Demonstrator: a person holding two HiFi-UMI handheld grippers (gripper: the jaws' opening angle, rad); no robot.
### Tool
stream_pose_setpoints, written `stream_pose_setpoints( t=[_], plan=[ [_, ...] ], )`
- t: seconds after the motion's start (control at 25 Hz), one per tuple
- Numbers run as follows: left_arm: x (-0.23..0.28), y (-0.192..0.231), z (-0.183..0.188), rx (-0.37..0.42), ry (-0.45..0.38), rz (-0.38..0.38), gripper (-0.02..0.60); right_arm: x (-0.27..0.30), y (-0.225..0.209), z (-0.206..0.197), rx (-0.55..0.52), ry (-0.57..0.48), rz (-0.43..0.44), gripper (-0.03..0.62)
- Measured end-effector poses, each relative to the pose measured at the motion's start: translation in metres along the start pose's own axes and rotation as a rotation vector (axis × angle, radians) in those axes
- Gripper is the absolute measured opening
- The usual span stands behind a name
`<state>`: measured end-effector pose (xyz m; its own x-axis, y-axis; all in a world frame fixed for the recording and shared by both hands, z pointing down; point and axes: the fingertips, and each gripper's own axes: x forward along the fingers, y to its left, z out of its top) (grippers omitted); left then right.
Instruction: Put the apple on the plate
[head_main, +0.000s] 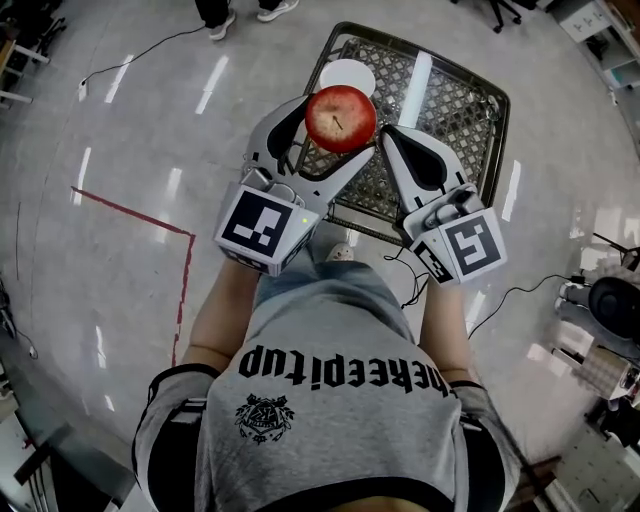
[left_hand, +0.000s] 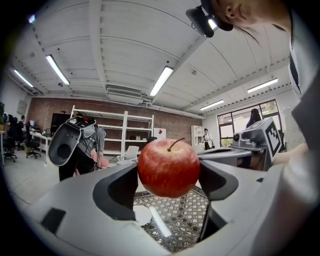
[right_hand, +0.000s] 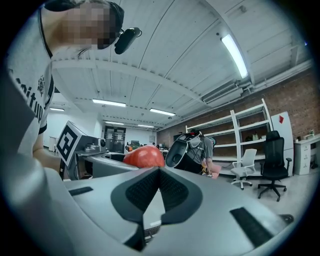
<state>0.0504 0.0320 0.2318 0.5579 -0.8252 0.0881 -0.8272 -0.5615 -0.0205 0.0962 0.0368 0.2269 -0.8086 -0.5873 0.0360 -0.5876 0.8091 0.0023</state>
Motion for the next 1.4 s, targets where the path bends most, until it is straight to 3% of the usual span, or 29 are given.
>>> stream_pose_setpoints(
  t=[1.04, 1.2, 1.4],
  plan=[
    [0.054, 0.136, -0.014, -0.006, 0.089, -0.265, 0.416, 0.139, -0.041, -0.006, 0.052, 0.044, -0.26, 0.002],
    [0.063, 0.146, -0.018, 0.027, 0.067, -0.325, 0.416, 0.147, -0.045, -0.012, 0.067, 0.051, -0.317, 0.002],
    [0.069, 0.149, -0.028, 0.003, 0.102, -0.378, 0.416, 0.151, -0.048, -0.018, 0.068, 0.06, -0.374, 0.002]
  ],
)
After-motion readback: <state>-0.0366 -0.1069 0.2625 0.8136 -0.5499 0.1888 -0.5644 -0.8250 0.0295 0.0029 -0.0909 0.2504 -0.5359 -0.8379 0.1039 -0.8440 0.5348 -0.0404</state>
